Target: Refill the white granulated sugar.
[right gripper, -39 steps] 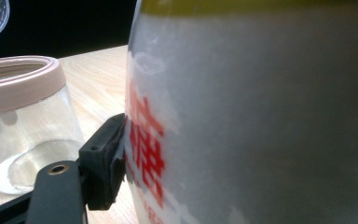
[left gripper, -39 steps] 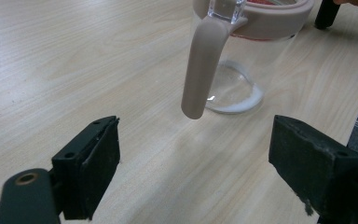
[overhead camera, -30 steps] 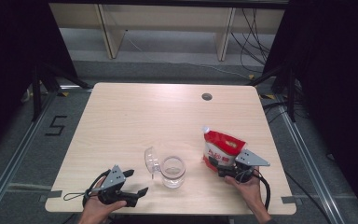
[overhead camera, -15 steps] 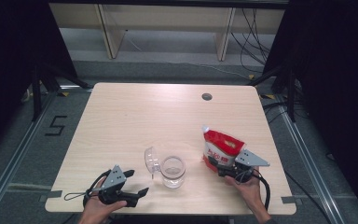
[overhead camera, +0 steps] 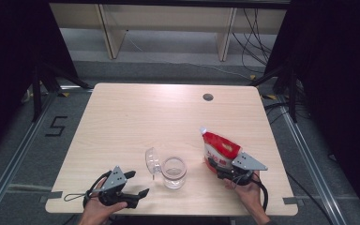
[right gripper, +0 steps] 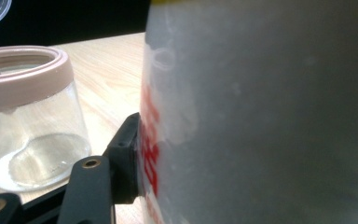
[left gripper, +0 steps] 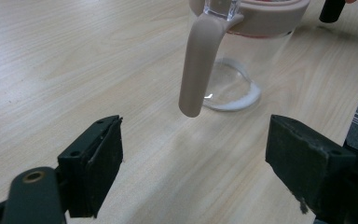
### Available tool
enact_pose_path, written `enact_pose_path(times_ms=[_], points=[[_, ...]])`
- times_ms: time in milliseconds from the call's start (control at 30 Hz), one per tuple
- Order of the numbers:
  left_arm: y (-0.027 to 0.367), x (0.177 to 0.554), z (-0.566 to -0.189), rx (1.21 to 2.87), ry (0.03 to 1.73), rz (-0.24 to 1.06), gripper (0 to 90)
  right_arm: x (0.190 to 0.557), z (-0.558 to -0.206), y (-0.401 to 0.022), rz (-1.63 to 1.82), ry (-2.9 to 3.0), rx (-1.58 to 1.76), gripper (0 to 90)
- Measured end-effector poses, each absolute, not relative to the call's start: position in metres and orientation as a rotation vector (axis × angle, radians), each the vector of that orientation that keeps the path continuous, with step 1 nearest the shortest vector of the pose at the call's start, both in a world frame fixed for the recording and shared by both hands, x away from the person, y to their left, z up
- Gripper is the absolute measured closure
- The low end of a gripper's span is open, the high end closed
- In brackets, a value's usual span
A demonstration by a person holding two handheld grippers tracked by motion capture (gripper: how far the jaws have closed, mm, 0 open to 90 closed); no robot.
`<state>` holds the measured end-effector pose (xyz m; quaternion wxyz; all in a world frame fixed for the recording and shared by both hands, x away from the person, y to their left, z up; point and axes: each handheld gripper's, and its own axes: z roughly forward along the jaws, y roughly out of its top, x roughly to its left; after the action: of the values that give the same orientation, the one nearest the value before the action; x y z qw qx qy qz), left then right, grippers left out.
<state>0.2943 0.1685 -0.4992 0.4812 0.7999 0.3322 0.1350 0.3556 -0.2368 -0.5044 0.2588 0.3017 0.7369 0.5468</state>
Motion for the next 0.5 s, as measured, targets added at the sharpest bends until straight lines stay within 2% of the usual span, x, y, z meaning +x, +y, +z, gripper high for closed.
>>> enact_pose_path(times_ms=[500], points=[[0.170, 0.296, -0.499, 1.967, 0.781, 0.340, 18.8, 0.331, -0.484, -0.227, 1.139, 2.004, 0.563, 45.3]])
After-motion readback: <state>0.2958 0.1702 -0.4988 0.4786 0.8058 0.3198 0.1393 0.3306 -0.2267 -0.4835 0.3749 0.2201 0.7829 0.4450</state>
